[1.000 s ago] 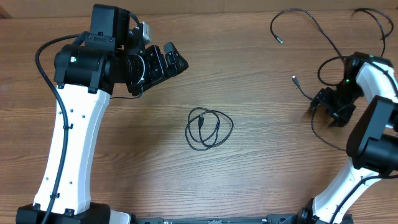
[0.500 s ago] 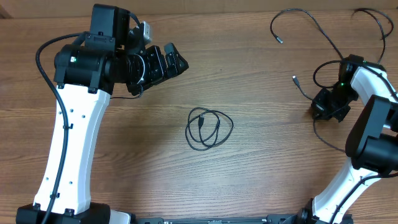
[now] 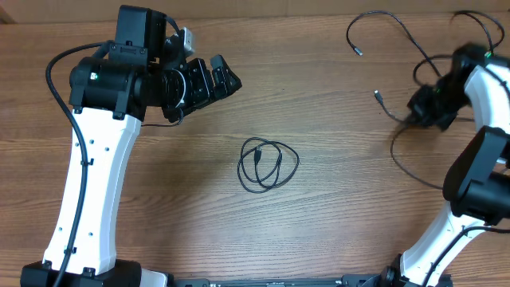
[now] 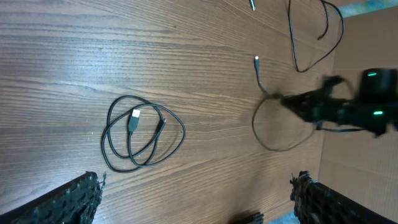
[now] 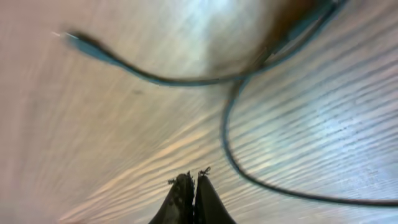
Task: Untangle cables
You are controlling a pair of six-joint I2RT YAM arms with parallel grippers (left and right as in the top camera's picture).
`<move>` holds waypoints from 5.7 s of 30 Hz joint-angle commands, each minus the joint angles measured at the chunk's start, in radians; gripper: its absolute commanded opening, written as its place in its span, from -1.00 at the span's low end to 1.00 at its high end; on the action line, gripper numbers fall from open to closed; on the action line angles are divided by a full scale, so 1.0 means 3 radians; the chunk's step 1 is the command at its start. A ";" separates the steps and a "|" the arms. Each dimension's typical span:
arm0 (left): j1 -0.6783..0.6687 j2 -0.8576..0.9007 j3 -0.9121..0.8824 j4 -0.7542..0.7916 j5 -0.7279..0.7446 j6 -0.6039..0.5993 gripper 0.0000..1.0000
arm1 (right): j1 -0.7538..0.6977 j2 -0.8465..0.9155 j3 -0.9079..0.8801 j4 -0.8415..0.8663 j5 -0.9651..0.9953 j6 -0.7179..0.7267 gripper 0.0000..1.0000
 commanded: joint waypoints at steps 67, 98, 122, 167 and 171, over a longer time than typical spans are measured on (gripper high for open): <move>-0.0023 -0.0029 0.0065 0.0017 -0.0032 0.0102 1.00 | 0.0024 -0.0034 0.0964 -0.0045 0.0095 0.0571 -0.93; -0.0023 -0.0029 0.0065 0.0013 -0.0130 0.0100 1.00 | -0.1045 0.0009 0.0322 -0.0470 0.1120 0.0622 0.81; -0.0023 -0.0029 0.0065 0.0013 -0.0132 0.0100 1.00 | -0.1044 0.0009 -0.0877 0.0917 0.0549 0.0596 -0.87; -0.0022 -0.0645 0.0065 -0.0390 -0.0476 0.0470 0.99 | -0.0465 -0.1284 0.1881 -0.1305 -0.0287 0.0045 1.00; -0.0022 -0.0844 0.0065 -0.0739 -0.0994 0.0178 0.99 | 0.0024 -0.1705 0.1766 -0.1305 -0.0189 0.0006 1.00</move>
